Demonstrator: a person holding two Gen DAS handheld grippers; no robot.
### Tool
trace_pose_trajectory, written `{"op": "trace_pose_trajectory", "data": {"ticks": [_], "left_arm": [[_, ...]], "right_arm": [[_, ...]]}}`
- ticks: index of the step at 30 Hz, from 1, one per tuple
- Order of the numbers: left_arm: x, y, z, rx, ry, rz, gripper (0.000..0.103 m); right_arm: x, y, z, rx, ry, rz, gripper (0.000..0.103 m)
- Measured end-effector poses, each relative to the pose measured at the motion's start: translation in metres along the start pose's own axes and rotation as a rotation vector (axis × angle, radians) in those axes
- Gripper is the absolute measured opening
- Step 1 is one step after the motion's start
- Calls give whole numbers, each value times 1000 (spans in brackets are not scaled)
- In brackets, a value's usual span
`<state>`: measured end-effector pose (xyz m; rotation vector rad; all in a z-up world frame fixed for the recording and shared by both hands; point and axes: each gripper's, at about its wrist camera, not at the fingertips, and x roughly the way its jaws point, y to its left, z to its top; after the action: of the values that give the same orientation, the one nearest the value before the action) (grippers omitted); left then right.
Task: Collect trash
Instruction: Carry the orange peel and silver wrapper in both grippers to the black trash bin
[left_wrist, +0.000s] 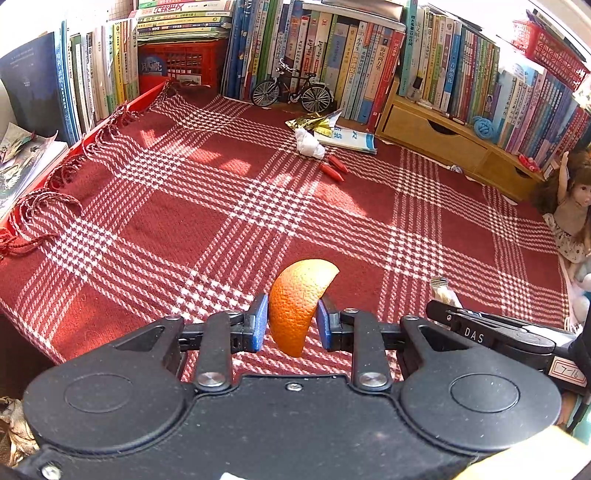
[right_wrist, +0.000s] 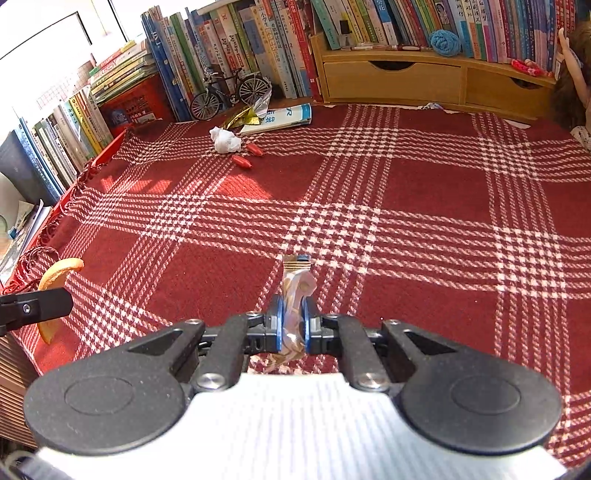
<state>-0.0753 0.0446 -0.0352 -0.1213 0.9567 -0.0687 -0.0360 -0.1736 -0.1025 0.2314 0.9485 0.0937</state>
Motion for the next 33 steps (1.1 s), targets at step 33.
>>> {"op": "trace_pose_trajectory", "data": {"ticks": [33], "left_arm": [[-15,94,-43,413,152,-307,26]], "right_arm": [[-99,80,-114,370,-106,-304,15]]}}
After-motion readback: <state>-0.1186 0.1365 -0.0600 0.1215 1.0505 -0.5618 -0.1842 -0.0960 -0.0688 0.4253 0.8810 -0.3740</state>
